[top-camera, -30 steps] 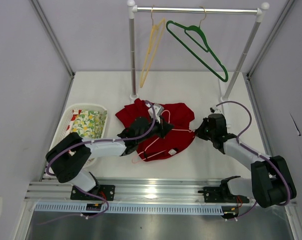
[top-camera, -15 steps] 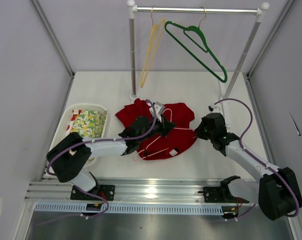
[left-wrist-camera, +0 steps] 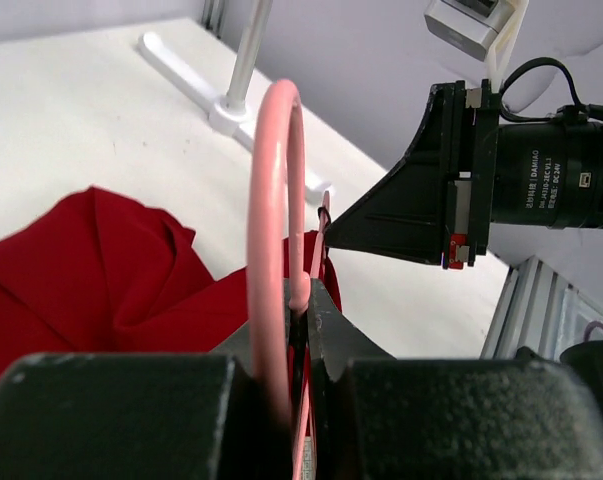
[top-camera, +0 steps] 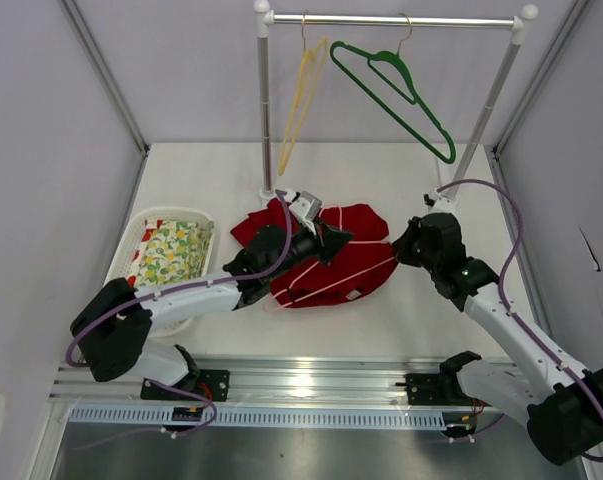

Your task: Place the skirt on the hanger

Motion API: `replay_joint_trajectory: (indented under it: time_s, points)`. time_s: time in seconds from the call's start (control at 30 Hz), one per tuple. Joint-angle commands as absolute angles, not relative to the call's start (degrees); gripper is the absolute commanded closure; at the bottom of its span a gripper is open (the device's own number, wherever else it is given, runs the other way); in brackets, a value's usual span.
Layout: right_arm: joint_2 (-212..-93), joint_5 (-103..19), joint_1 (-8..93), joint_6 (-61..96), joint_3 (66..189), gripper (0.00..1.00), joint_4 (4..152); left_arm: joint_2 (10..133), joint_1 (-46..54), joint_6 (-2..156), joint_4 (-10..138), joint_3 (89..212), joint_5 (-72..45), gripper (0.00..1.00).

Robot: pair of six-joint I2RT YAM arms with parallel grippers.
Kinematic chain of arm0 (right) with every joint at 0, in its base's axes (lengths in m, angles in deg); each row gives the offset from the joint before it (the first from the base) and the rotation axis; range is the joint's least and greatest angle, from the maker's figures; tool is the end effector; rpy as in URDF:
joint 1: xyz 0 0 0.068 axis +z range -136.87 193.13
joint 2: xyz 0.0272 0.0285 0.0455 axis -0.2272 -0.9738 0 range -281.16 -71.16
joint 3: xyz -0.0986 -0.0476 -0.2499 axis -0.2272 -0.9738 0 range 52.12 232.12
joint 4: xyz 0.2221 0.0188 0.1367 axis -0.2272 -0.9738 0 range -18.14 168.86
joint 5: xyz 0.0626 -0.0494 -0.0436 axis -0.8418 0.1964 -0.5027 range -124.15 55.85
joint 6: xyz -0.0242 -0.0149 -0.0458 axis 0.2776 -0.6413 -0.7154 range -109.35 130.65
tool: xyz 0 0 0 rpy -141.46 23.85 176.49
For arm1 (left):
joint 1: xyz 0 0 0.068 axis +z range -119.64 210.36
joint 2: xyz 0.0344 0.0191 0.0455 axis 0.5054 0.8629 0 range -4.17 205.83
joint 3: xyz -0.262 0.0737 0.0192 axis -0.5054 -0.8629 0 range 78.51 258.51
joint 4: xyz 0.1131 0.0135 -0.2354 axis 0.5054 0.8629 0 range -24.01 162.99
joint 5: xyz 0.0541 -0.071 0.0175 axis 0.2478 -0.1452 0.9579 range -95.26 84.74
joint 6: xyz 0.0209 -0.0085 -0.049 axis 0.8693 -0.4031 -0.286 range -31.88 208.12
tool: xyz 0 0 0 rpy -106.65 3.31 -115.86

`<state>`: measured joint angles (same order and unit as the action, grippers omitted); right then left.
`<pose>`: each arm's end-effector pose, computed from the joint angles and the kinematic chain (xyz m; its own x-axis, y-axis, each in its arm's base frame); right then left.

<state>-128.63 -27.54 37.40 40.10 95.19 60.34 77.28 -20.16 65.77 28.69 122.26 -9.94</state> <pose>0.2041 0.0875 0.2739 -0.5889 0.2703 -0.7617 -0.0352 0.9330 0.3582 0.2017 -0.2496 0.2714 -0.3163 -0.2121 -0.9246 0.7578 0.5299 -0.3808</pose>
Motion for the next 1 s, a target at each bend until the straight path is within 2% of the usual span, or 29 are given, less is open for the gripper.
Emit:
replay_joint_trajectory:
  time_s: [0.0,0.73,0.97]
  points:
    - [-125.7,-29.9,39.8,39.2,101.4,1.00,60.2,74.9,-21.6,66.9,30.0,125.6,-11.8,1.00]
    - [-119.9,-27.5,42.9,36.7,118.7,1.00,45.5,62.3,-24.2,73.3,48.0,139.9,-5.6,1.00]
    - [-119.6,-29.2,42.9,35.2,124.1,1.00,41.8,61.0,-24.2,75.0,54.7,149.5,-7.2,1.00]
